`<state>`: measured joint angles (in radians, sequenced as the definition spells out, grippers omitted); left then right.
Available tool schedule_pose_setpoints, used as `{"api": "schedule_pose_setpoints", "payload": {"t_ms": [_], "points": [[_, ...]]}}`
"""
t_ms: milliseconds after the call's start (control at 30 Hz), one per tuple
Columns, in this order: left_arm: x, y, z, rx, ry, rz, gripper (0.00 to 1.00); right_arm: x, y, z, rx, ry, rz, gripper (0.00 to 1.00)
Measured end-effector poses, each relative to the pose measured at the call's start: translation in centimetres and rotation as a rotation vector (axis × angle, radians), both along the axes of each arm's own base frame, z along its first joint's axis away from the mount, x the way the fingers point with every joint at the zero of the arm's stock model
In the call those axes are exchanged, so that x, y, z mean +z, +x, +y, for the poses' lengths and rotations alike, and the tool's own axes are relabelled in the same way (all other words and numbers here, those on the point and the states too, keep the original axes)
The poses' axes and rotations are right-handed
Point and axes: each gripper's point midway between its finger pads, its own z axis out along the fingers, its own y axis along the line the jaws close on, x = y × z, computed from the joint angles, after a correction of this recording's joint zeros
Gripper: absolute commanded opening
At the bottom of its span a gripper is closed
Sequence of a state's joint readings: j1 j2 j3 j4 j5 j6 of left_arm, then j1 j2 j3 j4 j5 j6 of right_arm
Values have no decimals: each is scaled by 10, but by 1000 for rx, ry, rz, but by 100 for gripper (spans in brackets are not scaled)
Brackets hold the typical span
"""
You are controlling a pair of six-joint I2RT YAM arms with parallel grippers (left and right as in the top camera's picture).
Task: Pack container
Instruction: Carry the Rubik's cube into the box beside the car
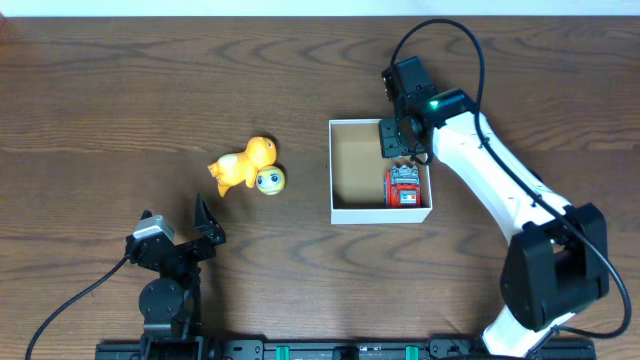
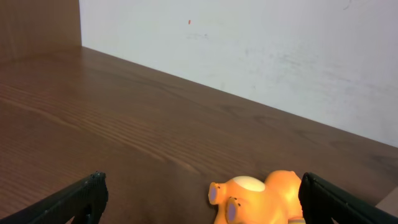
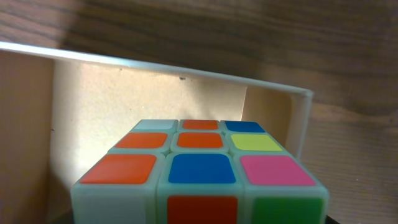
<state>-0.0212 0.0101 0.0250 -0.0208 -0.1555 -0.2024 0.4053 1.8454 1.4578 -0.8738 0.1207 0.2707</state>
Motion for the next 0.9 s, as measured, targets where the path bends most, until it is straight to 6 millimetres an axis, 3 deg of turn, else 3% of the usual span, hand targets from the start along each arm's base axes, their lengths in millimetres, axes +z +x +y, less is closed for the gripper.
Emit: {"api": "schedule_pose_setpoints", "payload": {"t_ms": [600, 900], "points": [[0, 0, 0, 0, 0, 0, 98, 0, 6, 0, -5, -5, -24, 57], [0, 0, 0, 0, 0, 0, 98, -25, 6, -3, -8, -42, 28, 56]]}}
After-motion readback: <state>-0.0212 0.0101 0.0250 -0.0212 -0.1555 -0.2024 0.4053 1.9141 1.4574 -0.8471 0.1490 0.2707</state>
